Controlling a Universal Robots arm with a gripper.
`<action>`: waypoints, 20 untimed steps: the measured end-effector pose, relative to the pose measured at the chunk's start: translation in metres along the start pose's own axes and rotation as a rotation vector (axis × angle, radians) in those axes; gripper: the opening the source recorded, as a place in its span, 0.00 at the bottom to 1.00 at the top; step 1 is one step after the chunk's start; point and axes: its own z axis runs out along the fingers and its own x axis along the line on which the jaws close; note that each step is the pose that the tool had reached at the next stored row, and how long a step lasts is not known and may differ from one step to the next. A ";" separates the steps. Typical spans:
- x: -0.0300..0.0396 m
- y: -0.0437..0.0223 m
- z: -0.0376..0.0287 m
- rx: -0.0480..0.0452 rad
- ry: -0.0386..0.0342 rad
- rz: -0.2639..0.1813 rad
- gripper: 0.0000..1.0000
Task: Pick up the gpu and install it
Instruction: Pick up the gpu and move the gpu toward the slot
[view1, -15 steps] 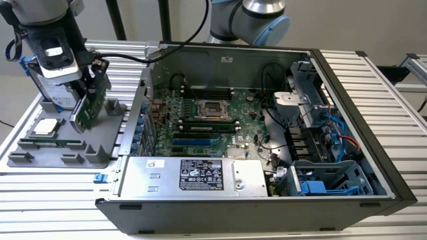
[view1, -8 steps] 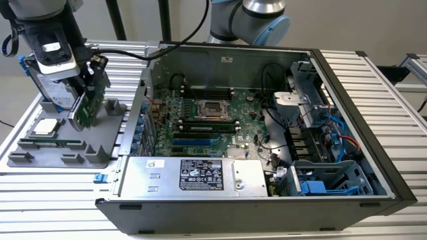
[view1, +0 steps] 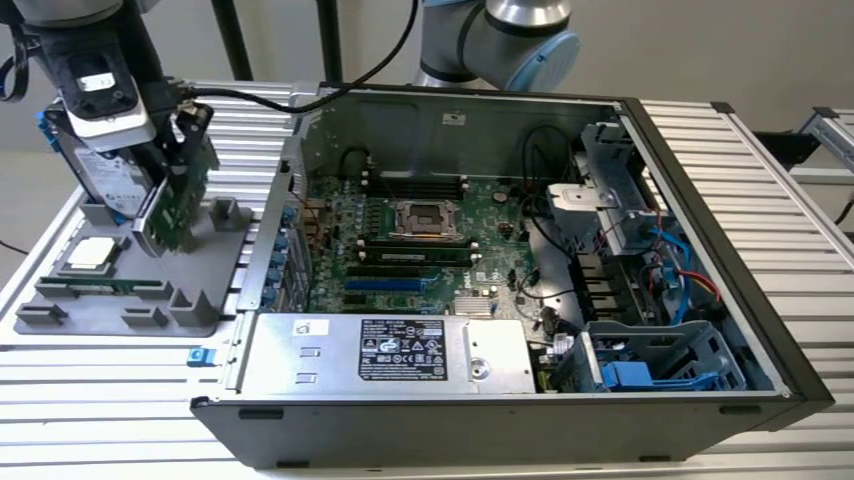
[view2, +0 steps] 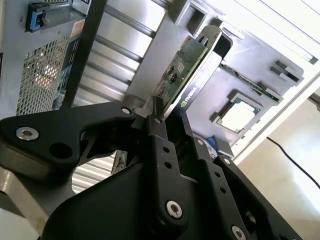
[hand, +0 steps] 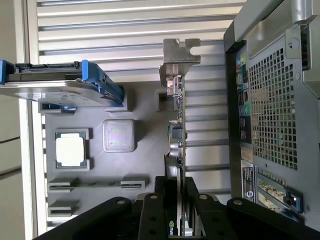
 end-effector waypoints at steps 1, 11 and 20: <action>0.0000 0.0001 -0.0010 0.0000 0.0000 0.000 0.00; 0.0001 0.0008 -0.0120 0.0000 0.0000 0.000 0.00; 0.0002 0.0015 -0.0222 0.0000 0.0000 0.000 0.00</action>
